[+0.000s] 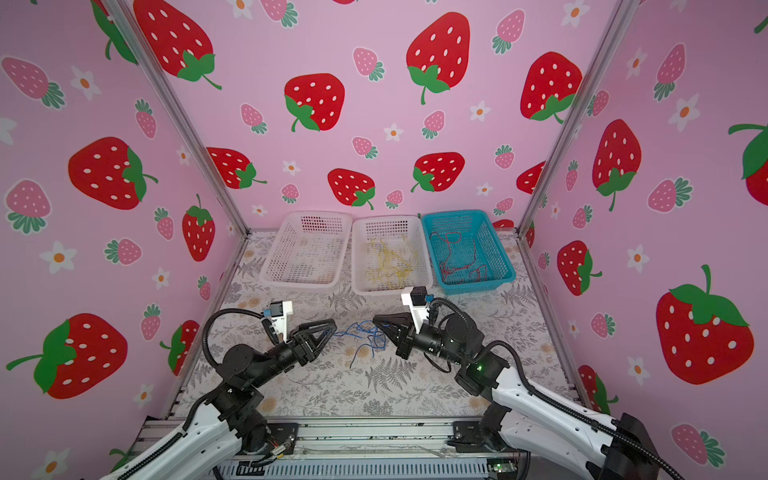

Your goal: Untangle the cables

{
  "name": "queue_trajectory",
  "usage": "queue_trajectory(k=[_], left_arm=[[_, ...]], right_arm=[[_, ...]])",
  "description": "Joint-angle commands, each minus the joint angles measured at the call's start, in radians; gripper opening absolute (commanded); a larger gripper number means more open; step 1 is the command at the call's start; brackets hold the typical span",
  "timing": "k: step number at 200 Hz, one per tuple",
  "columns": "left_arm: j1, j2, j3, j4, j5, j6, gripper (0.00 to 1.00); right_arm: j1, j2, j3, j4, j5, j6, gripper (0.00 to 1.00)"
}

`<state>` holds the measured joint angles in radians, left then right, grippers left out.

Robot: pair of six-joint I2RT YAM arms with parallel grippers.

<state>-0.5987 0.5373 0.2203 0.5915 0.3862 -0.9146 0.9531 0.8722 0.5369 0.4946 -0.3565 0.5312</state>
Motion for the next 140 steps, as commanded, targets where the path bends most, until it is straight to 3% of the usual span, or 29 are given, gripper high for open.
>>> queue_trajectory(k=[1,59,107,140], left_arm=[[-0.008,0.000,-0.003,0.049,0.040,-0.011,0.63],[-0.027,-0.008,0.016,-0.041,0.064,0.028,0.60],[-0.032,0.004,0.030,-0.039,0.087,0.038,0.37],[-0.033,0.009,0.043,-0.056,0.100,0.049,0.31]], right_arm=[[-0.006,-0.005,-0.008,0.047,-0.006,0.016,0.00],[-0.011,-0.018,-0.003,0.039,-0.003,0.012,0.00],[-0.015,-0.002,-0.005,0.039,-0.008,0.018,0.00],[-0.017,0.000,-0.006,0.038,-0.005,0.022,0.00]])
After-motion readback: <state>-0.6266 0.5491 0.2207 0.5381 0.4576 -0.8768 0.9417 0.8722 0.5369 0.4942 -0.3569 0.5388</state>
